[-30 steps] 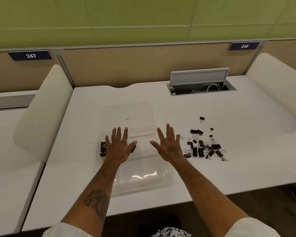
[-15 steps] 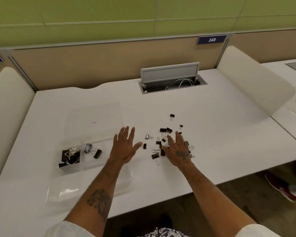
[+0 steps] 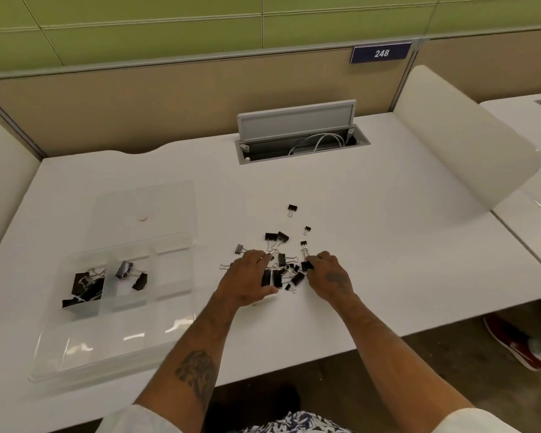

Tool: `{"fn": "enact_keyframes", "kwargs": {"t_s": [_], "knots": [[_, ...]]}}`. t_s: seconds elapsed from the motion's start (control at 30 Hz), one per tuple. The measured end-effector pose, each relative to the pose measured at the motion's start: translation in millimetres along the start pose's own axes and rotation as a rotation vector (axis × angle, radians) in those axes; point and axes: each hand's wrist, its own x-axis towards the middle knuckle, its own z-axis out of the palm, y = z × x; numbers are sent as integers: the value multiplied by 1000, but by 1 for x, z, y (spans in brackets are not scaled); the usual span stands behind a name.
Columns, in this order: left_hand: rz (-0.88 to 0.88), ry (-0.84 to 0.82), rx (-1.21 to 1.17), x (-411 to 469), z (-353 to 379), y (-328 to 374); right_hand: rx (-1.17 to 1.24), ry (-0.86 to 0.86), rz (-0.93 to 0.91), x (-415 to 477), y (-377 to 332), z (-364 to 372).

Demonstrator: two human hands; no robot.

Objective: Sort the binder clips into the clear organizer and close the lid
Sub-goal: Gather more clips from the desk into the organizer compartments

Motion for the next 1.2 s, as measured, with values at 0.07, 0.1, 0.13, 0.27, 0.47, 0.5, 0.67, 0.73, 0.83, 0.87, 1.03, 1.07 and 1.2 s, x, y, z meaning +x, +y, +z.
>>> {"fn": "enact_keyframes", "kwargs": {"t_s": [0.07, 0.1, 0.13, 0.27, 0.47, 0.5, 0.67, 0.73, 0.83, 0.87, 1.03, 1.07, 1.2], "knots": [[-2, -10, 25, 5, 3, 6, -5, 5, -10, 3, 1, -3], [-3, -12, 34, 6, 4, 8, -12, 9, -14, 4, 1, -4], [-1, -13, 42, 8, 6, 10, -21, 11, -20, 5, 2, -4], [-6, -14, 66, 11, 10, 19, -14, 35, -36, 7, 7, -2], [-10, 7, 87, 17, 16, 25, 104, 105, -12, 10, 14, -7], [-7, 16, 88, 18, 17, 25, 141, 111, -13, 10, 16, -8], [-19, 90, -46, 19, 13, 27, 547, 202, 46, 11, 20, -16], [-94, 167, -224, 19, 8, 27, 689, 222, 65, 12, 15, -21], [-238, 278, -533, 17, -6, 24, 840, 242, 70, 14, 5, -25], [-277, 290, -616, 15, -11, 22, 874, 233, 70, 15, 1, -25], [-452, 409, -961, 3, -34, -1, 983, 155, 47, 15, -34, -27], [-473, 436, -1021, -1, -37, -7, 999, 148, 42, 15, -42, -27], [-548, 487, -1239, -23, -54, -37, 1062, 109, 77, 16, -81, -22]]}}
